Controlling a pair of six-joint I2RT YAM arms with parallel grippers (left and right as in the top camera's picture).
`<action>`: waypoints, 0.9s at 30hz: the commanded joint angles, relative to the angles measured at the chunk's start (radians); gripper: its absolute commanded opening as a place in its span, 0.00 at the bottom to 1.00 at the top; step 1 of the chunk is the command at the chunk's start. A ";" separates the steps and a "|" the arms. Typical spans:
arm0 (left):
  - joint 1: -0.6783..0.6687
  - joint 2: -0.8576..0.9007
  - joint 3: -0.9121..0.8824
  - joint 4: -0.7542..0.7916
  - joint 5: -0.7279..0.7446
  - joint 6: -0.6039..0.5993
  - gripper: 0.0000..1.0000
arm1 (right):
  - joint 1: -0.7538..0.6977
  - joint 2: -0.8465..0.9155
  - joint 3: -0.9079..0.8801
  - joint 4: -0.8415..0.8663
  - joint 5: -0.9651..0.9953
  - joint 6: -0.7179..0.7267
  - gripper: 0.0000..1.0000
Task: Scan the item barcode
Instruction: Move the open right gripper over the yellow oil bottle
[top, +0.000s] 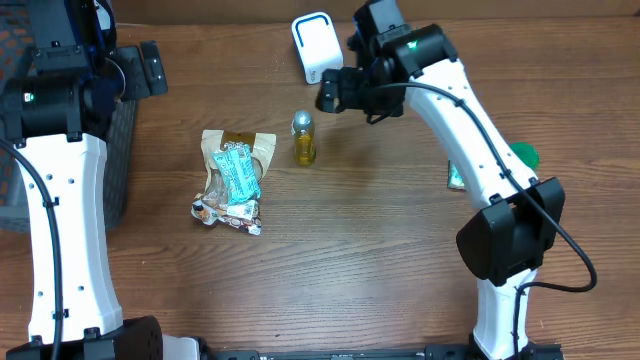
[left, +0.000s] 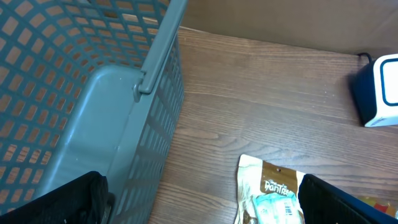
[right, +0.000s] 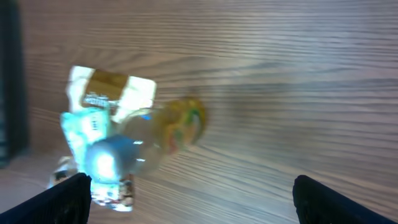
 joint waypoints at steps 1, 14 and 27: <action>0.000 0.003 0.000 0.000 0.002 0.015 0.99 | 0.035 -0.006 0.023 0.040 -0.008 0.118 1.00; 0.000 0.003 0.000 0.000 0.002 0.015 1.00 | 0.175 -0.005 0.022 0.079 0.220 0.204 1.00; 0.000 0.003 0.000 0.000 0.002 0.015 1.00 | 0.262 -0.001 0.019 0.098 0.354 0.204 1.00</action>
